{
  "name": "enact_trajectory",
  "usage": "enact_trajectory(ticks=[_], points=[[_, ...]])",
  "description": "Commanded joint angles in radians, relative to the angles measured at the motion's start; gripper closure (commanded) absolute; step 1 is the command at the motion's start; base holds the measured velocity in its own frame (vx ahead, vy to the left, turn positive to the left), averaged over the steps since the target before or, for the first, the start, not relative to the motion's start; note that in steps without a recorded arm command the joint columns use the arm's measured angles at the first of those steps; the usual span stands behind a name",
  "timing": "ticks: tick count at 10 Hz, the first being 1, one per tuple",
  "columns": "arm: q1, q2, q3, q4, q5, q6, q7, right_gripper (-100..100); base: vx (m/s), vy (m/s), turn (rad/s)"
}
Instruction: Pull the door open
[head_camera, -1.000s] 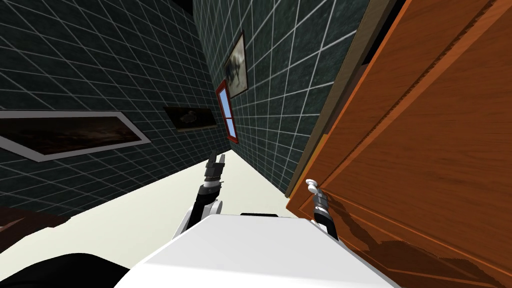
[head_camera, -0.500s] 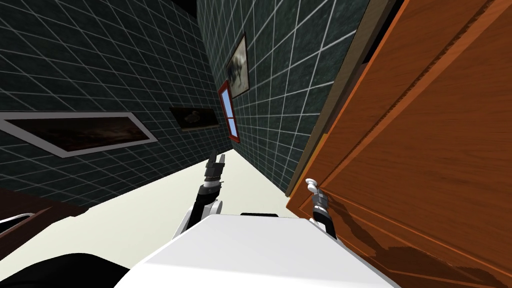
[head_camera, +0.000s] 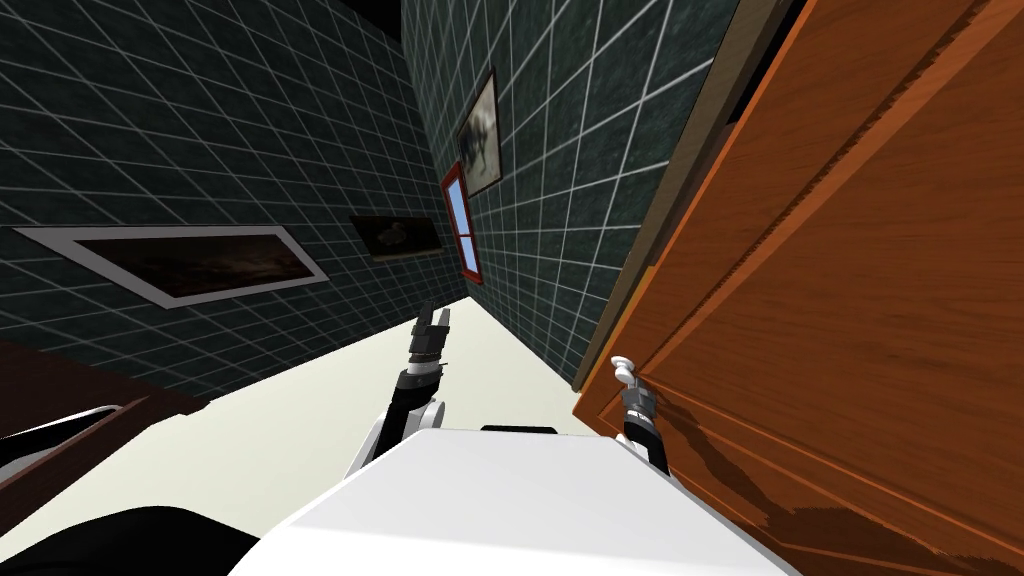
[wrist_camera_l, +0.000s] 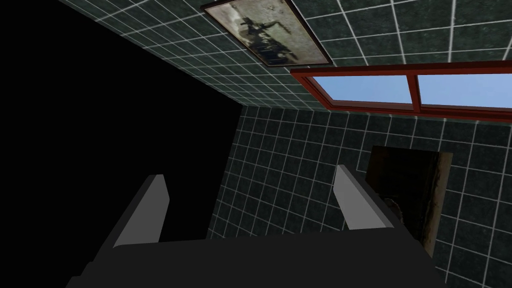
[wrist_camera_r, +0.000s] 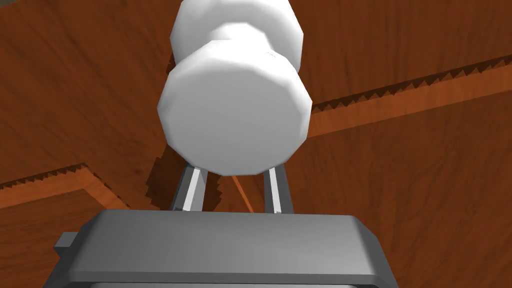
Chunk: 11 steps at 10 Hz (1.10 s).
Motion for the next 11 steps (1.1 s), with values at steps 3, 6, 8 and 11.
enact_trajectory(ticks=[3, 6, 8, 11], points=[[-0.013, 0.016, -0.016, -0.017, 0.004, 0.002, -0.094, 100, -0.039, -0.007, 0.043], [-0.017, 0.022, -0.025, -0.019, 0.005, 0.006, -0.138, 100, -0.042, -0.01, 0.051], [-0.024, 0.033, -0.043, -0.022, 0.006, 0.013, -0.206, 100, -0.048, 0.001, 0.068], [-0.028, 0.038, -0.052, -0.024, 0.007, 0.017, -0.258, 100, -0.044, -0.009, 0.044]])
